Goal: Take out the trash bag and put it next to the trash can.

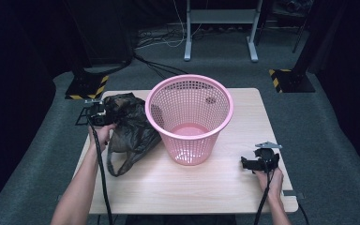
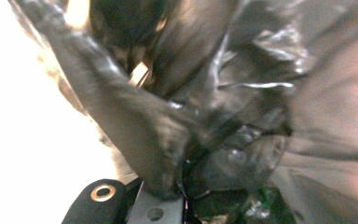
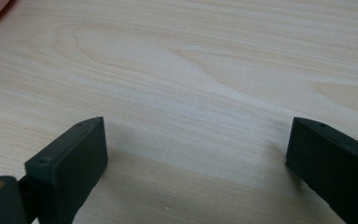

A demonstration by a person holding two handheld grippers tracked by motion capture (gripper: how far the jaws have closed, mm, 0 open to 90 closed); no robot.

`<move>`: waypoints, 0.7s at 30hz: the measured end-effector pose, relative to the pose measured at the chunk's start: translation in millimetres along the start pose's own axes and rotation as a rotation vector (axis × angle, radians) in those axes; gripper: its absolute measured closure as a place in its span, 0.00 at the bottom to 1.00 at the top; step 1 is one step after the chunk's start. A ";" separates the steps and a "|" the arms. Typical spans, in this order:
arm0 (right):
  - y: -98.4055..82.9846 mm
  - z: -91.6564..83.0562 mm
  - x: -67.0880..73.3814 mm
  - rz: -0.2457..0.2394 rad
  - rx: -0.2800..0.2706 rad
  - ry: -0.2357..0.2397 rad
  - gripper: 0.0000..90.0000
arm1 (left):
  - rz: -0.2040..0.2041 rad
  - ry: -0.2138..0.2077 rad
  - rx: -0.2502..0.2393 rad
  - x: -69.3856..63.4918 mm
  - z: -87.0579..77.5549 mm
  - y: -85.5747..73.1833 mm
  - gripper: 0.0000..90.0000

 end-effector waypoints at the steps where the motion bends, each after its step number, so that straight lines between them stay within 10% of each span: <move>1: -0.3 -0.2 0.3 0.001 0.000 0.002 0.05 | 0.005 0.009 0.010 0.6 4.1 -2.3 0.98; 7: -0.4 -0.2 -0.2 -0.003 -0.013 0.000 0.05 | 0.060 0.041 0.009 -5.8 11.4 -3.2 0.93; 13: -0.3 0.1 -0.4 -0.006 -0.019 0.000 0.04 | 0.153 0.136 0.043 -8.5 -1.7 -7.7 0.50; 21: -0.5 0.2 -0.4 -0.008 -0.025 -0.002 0.04 | 0.181 0.136 0.058 -12.7 -30.8 -27.3 0.08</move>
Point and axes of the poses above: each handheld gripper's, and its own axes: z roughly forward along the jaws, y roughly out of its top, x roughly to its left, the point moved 10 cm from there along z, roughly forward along the jaws, and after that the axes turned 6 degrees about x, right-handed, at the moved point
